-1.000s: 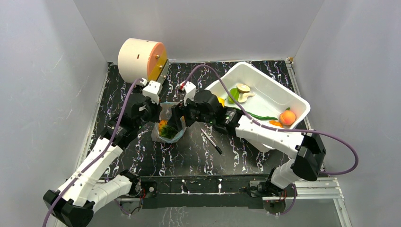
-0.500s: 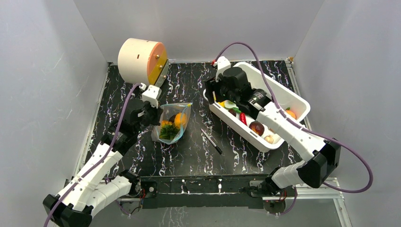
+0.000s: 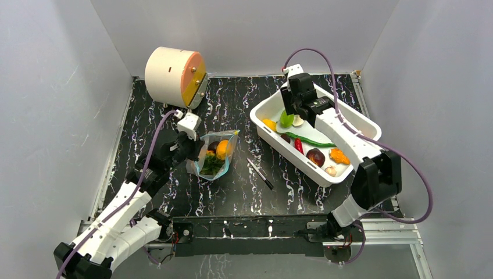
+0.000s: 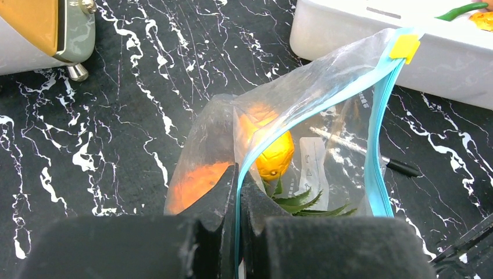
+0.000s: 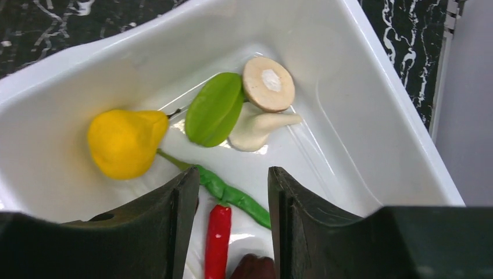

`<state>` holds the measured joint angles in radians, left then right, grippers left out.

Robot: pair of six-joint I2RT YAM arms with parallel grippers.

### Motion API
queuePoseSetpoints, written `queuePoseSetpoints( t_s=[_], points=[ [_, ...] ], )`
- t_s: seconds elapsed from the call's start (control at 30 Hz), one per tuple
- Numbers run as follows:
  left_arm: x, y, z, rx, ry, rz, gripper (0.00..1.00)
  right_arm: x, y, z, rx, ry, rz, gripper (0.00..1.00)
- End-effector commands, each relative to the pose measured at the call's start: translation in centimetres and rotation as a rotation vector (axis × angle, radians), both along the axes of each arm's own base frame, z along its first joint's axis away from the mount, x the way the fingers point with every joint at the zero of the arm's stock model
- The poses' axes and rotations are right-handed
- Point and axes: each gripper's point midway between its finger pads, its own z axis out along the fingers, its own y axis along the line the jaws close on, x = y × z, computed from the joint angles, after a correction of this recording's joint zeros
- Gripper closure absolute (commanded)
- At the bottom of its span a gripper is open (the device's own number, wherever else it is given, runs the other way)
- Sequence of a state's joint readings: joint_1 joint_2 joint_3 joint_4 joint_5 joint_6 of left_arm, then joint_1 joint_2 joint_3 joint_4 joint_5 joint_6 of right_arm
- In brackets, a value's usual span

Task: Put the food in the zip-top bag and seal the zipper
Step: Pick up the fake vegetable from the bin.

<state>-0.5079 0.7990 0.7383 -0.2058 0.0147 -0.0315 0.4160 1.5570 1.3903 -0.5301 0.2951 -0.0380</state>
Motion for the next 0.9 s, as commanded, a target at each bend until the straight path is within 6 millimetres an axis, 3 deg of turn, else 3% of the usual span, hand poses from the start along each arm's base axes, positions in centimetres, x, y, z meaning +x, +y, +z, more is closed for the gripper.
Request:
queuePoseSetpoints(
  t_s=[0.0,0.13,0.23,0.43,0.53,0.8,0.87],
  points=[
    [0.0,-0.4,1.1,-0.016,-0.057,-0.034,1.00,3.0,-2.7,-0.2,-0.127,-0.074,-0.028,0.56],
    [-0.4,-1.1,1.1,-0.040,-0.074,-0.076,1.00,4.7,-4.6,-0.9,-0.247,-0.135,-0.026,0.61],
    [-0.4,-1.3,1.0,-0.041,-0.074,-0.090,1.00,5.5,-4.8,-2.0,-0.291,-0.137,0.063,0.61],
    [-0.7,-1.6,1.6,-0.053,-0.094,-0.113,1.00,6.8,-4.8,-7.3,-0.380,0.004,0.219,0.60],
    [-0.9,-1.7,1.7,-0.059,-0.098,-0.122,1.00,7.1,-4.4,-8.9,-0.385,0.046,0.271,0.61],
    [-0.8,-1.2,2.1,-0.048,-0.113,-0.102,1.00,8.9,-4.0,-10.3,-0.461,0.026,0.352,0.62],
    [-0.8,-1.1,2.3,-0.050,-0.127,-0.100,1.00,9.8,-4.0,-9.8,-0.470,-0.001,0.342,0.61]
  ],
)
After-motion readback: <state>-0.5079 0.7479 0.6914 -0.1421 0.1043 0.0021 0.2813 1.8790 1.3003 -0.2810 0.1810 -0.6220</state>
